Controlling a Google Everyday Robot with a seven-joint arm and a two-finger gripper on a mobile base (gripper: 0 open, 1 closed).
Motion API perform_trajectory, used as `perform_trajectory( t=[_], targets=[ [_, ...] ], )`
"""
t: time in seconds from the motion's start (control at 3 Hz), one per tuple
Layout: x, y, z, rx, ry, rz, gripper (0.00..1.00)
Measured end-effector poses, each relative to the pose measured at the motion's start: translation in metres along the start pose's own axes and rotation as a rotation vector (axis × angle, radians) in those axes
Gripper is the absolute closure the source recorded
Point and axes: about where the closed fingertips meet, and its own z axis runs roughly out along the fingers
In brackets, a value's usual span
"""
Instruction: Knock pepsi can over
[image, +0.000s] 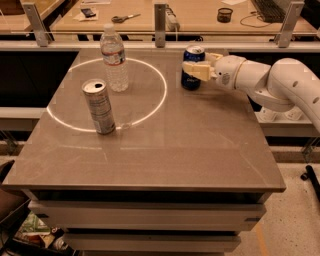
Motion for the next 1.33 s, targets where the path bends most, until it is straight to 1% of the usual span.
perform_trajectory(
  t=[0.33, 0.67, 1.0, 1.33],
  targets=[
    [0.0, 0.002, 0.002, -0.004, 0.0, 0.0, 1.0],
    [0.0, 0.002, 0.002, -0.004, 0.0, 0.0, 1.0],
    [-0.007, -0.001, 0.001, 0.001, 0.026, -0.013, 1.0],
    [-0.019, -0.006, -0.006, 0.02, 0.072, -0.041, 1.0]
  ],
)
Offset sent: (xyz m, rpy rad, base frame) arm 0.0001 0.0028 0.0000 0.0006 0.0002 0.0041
